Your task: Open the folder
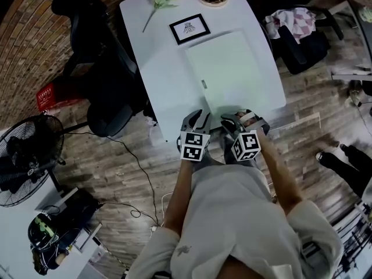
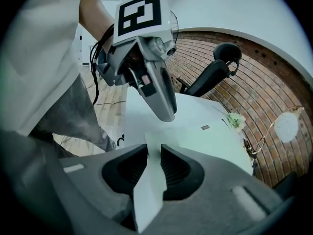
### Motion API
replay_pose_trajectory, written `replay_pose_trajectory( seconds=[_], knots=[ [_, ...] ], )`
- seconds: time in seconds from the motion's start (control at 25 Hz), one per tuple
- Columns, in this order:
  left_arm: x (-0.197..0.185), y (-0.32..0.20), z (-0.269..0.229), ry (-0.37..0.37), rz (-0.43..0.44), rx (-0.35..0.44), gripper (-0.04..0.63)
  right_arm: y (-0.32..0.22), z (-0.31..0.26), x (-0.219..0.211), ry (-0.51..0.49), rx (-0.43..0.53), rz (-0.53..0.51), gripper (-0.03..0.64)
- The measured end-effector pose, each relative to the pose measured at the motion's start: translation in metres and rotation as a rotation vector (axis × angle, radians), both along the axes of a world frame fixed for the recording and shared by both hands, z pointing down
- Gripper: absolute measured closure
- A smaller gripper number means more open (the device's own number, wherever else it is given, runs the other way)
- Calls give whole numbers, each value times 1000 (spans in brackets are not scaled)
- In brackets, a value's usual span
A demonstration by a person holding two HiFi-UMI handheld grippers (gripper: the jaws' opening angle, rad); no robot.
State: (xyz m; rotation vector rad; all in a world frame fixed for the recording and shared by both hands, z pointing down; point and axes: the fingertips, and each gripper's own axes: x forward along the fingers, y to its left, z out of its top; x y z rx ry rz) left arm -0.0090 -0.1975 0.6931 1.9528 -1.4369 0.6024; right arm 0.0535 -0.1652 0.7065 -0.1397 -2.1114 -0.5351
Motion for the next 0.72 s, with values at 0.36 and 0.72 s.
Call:
replay_pose_trajectory(
  seconds=[0.36, 0.72],
  knots=[
    [5, 0, -1, -1, 35, 0, 474, 0, -19, -12, -65, -75, 63, 592],
    [9, -4, 2, 4, 76, -4, 474, -6, -44, -17, -145, -84, 165, 603]
  ],
)
